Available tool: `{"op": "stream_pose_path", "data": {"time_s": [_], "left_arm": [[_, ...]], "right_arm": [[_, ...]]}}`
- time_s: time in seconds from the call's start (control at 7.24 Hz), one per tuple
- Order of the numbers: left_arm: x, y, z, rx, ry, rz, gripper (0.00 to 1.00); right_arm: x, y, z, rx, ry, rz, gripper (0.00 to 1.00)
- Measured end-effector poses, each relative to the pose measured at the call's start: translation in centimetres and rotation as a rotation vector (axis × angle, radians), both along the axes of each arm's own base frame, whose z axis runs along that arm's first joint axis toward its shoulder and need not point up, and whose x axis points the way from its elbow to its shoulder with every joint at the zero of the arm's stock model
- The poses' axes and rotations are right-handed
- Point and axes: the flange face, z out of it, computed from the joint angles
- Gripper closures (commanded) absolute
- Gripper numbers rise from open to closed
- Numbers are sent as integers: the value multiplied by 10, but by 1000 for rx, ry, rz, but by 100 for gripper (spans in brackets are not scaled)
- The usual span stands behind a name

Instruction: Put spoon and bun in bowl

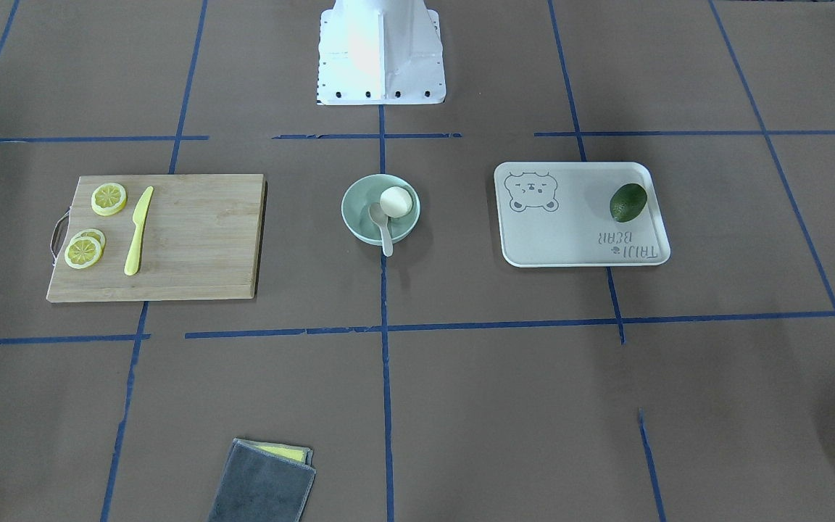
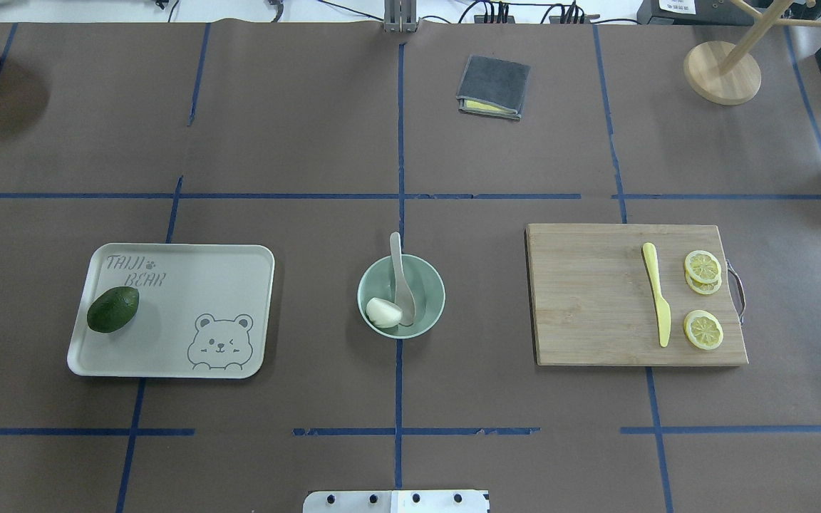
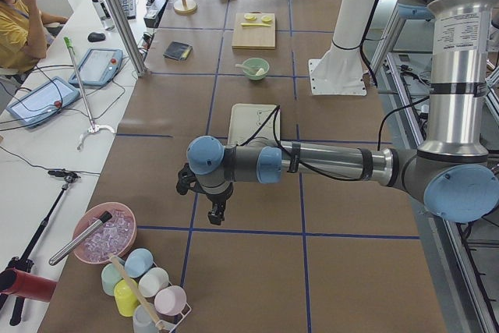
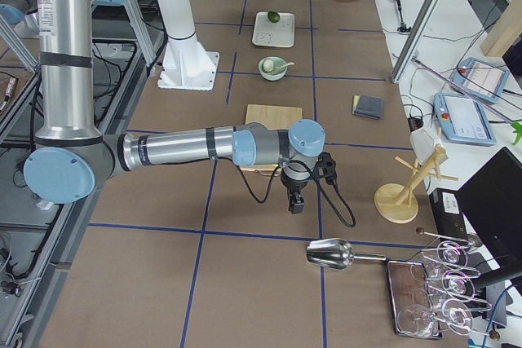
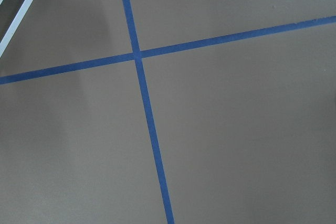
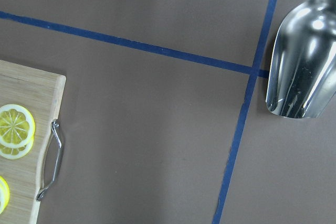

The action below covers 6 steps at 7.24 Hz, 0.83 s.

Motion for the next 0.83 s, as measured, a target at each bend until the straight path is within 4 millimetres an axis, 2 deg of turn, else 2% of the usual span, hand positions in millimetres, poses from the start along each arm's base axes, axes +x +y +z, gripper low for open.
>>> {"op": "stream_pose_path", "data": {"time_s": [0.41, 0.83], "left_arm": [[0, -1, -1, 2, -3, -1, 0], [-1, -5, -5, 4, -20, -8, 0]], "right_arm": [[0, -13, -14, -24, -2, 3, 0], [-2, -17, -18, -32, -2, 0, 0]]}}
